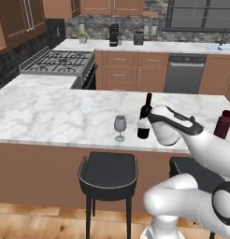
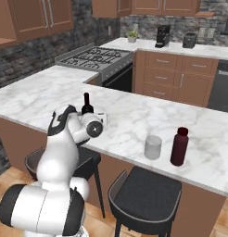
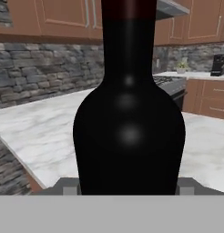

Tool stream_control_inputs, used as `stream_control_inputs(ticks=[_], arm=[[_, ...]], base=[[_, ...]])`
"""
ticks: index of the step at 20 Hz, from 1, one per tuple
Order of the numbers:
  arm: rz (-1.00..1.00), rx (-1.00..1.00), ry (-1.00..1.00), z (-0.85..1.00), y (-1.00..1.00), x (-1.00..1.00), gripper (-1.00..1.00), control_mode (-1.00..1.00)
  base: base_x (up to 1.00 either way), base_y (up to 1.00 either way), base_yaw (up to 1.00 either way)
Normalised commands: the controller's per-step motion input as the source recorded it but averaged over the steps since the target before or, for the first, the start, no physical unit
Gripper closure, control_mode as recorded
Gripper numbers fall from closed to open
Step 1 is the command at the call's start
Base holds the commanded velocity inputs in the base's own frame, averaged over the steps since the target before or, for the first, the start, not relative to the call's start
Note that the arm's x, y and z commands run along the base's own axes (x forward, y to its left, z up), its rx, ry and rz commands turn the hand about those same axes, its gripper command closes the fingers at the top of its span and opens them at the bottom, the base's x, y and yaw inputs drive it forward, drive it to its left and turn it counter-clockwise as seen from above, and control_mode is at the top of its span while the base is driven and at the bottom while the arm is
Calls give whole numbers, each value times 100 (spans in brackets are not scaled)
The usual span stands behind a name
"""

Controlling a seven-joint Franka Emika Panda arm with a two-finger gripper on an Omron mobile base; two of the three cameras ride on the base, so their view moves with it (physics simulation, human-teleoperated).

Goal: There is a wine glass and glass cup on the dining counter. Place the wine bottle next to the wine glass and the juice bottle next to the glass cup.

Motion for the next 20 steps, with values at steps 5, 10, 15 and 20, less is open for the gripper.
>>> stream_control_inputs(ticks=[5,10,15,20], arm=[[9,0,-1,-30,2,13,100,-100],[9,1,-7,-23,0,12,100,-100],[8,0,-11,-16,0,17,100,-100],[6,0,-10,-16,0,16,100,-100]], base=[[0,0,0],[0,0,0],[0,0,0],[0,0,0]])
